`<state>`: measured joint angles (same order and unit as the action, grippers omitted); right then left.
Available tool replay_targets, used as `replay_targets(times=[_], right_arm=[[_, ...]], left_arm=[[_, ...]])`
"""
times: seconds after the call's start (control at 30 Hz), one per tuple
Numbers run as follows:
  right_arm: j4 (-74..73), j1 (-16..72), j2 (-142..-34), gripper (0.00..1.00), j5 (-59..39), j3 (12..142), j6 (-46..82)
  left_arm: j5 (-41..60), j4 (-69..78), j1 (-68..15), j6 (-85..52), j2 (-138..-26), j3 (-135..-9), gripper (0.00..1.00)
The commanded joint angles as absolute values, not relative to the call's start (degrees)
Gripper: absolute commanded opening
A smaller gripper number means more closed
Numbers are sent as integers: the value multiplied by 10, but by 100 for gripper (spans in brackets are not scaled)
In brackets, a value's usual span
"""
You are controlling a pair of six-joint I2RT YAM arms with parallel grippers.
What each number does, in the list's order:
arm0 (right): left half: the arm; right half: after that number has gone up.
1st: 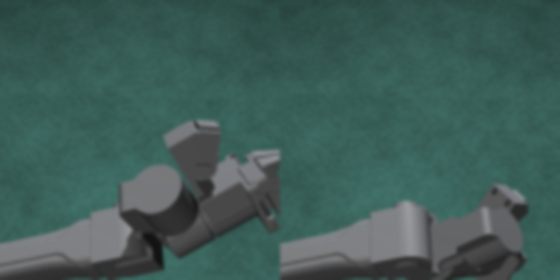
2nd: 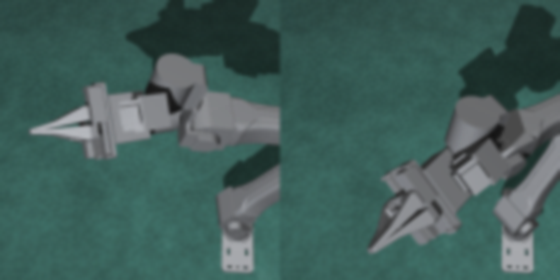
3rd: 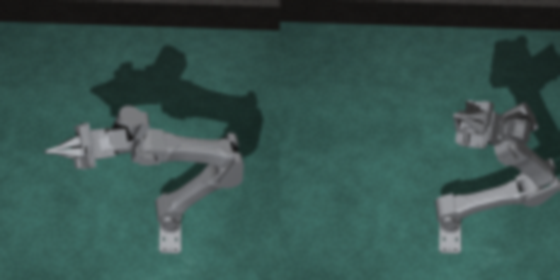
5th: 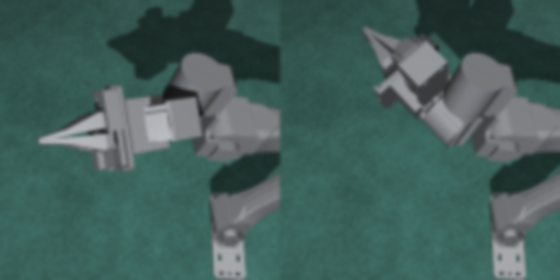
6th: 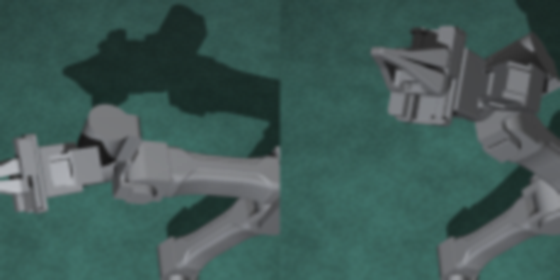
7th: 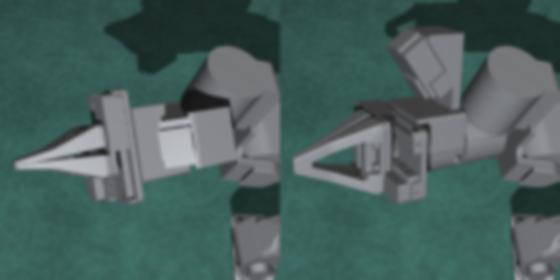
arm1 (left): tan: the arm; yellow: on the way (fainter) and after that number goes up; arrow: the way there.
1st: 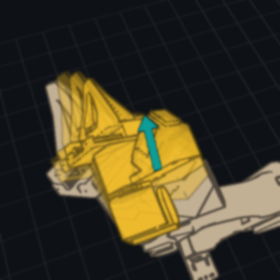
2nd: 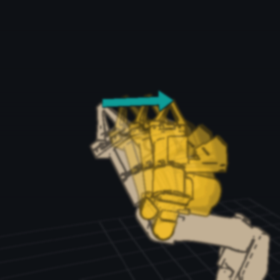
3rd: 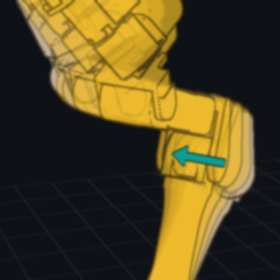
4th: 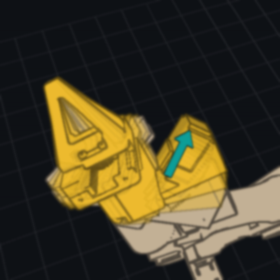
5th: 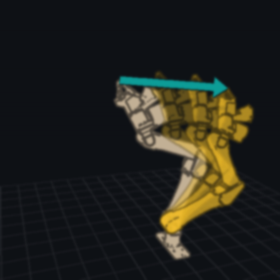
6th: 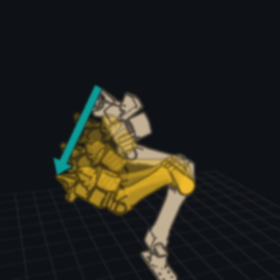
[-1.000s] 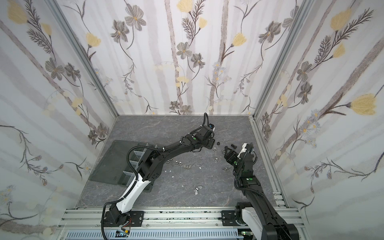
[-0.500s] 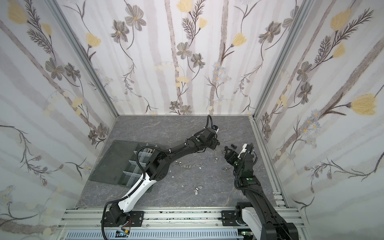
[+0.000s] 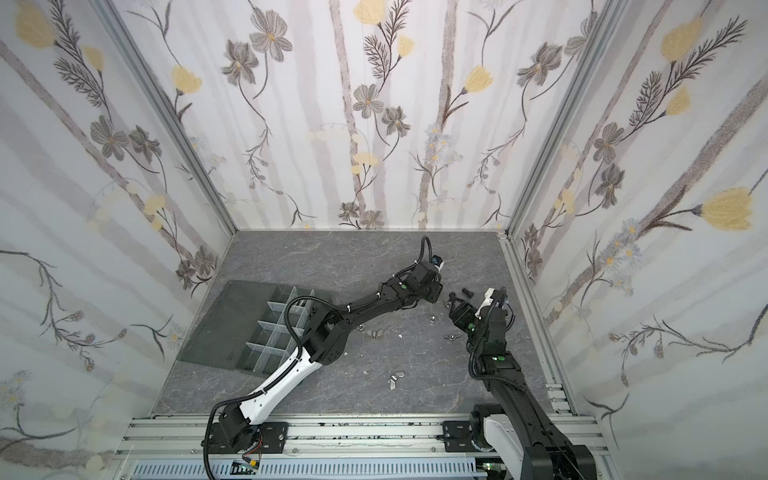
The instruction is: Sort the screws and nuts into containers
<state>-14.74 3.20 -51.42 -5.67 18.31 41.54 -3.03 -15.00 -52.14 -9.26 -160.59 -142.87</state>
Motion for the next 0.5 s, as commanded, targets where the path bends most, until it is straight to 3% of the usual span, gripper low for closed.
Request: replay_targets(times=[0.0, 0.47], right_arm=[[-168, 32, -513, 71, -62, 180, 421], [-173, 32, -509, 71, -65, 176, 421]], left_arm=[[-40, -163, -522, -109, -1626, -1456, 52], [-78, -173, -530, -93, -1640, -1457, 45]])
